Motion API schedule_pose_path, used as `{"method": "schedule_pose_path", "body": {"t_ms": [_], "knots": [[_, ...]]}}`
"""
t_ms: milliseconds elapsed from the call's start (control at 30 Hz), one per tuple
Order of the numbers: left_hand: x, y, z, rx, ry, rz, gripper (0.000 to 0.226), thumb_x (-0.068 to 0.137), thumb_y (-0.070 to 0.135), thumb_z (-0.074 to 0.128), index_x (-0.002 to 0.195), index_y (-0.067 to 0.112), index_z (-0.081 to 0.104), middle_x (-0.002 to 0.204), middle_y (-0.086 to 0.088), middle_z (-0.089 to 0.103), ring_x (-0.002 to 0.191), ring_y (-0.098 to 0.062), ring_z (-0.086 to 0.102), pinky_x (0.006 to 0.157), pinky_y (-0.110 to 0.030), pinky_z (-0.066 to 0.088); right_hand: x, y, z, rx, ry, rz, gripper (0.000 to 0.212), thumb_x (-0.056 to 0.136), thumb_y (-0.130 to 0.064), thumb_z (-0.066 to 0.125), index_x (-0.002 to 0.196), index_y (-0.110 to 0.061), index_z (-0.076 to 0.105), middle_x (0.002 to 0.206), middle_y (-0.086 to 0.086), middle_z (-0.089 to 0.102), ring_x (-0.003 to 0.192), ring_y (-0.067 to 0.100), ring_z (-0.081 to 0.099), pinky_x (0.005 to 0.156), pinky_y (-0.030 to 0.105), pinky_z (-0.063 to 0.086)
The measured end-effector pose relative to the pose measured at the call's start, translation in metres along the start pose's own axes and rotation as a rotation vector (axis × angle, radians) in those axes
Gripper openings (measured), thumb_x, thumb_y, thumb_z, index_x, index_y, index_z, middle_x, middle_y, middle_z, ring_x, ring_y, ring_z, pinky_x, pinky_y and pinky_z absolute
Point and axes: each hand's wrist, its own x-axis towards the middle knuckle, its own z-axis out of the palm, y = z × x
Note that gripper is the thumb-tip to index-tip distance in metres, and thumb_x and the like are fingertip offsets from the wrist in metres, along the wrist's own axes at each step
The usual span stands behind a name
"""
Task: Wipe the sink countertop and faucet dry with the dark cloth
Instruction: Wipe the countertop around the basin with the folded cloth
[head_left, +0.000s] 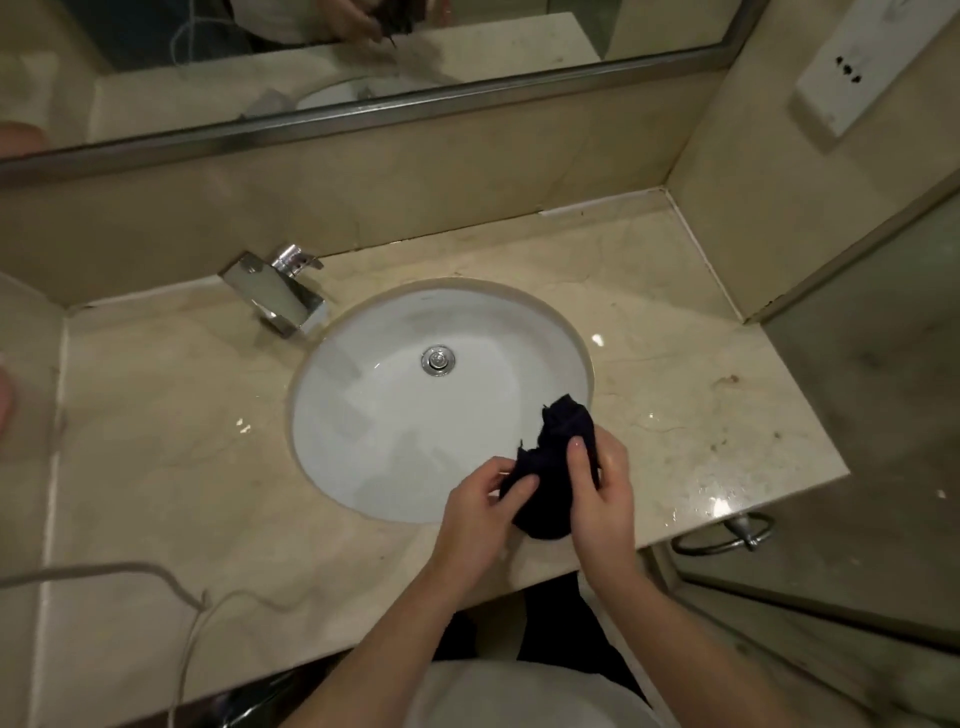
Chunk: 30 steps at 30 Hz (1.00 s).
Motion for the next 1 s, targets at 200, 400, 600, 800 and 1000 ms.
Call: {"method": "schedule_pose_path", "body": {"t_ms": [200,400,600,800,1000], "knots": [[-0.03,-0.022,0.028,0.078,0.015,0.016,0.004,0.095,0.029,0.067,0.095,0.031,0.064,0.08,0.017,0.07,0.075,-0.002,0.067,0.071,-0.026,0.055,-0.03,0.02,-0.042,-0.171,0.372,0.086,0.034,0.085,-0.034,0.077,0.113,-0.026,0.06,0.12,-0.003,0.052,0.099,0.005,0.057,0.089,0.035,0.055],[-0.025,-0.063,0.011,0.479,0.142,0.103,0.023,0.1,0.03,0.057,0.122,0.03,0.058,0.115,0.015,0.061,0.106,-0.005,0.06,0.089,-0.021,0.049,-0.033,0.086,-0.052,-0.81,-0.063,-0.053,0.079,0.089,-0.068,0.052,0.148,-0.016,0.039,0.153,0.004,0.037,0.14,0.024,0.037,0.112,0.048,0.039],[-0.018,-0.106,0.035,1.1,-0.015,0.553,0.048,0.109,0.033,0.023,0.153,0.021,0.04,0.164,-0.005,0.027,0.153,-0.019,0.02,0.119,-0.042,0.022,-0.013,0.123,-0.036,-1.162,-0.276,-0.368,0.071,0.102,-0.046,0.028,0.158,-0.005,0.013,0.167,0.011,0.008,0.154,0.025,0.008,0.124,0.047,0.012],[0.028,-0.089,0.028,1.103,0.096,0.204,0.05,0.107,0.034,0.026,0.148,0.013,0.046,0.146,-0.004,0.054,0.134,-0.022,0.05,0.109,-0.038,0.041,0.048,0.115,-0.012,-1.163,-0.385,-0.605,0.047,0.105,-0.031,0.034,0.14,-0.009,0.055,0.148,0.008,0.05,0.145,0.025,0.036,0.122,0.047,0.019],[0.062,-0.062,-0.003,0.947,-0.034,0.031,0.034,0.109,0.031,0.031,0.09,0.014,0.053,0.092,-0.006,0.063,0.086,-0.025,0.058,0.078,-0.038,0.042,0.081,0.089,0.015,-1.222,-0.545,-0.615,0.034,0.098,-0.023,0.033,0.079,-0.017,0.06,0.067,-0.003,0.057,0.066,0.024,0.056,0.077,0.037,0.038]]}}
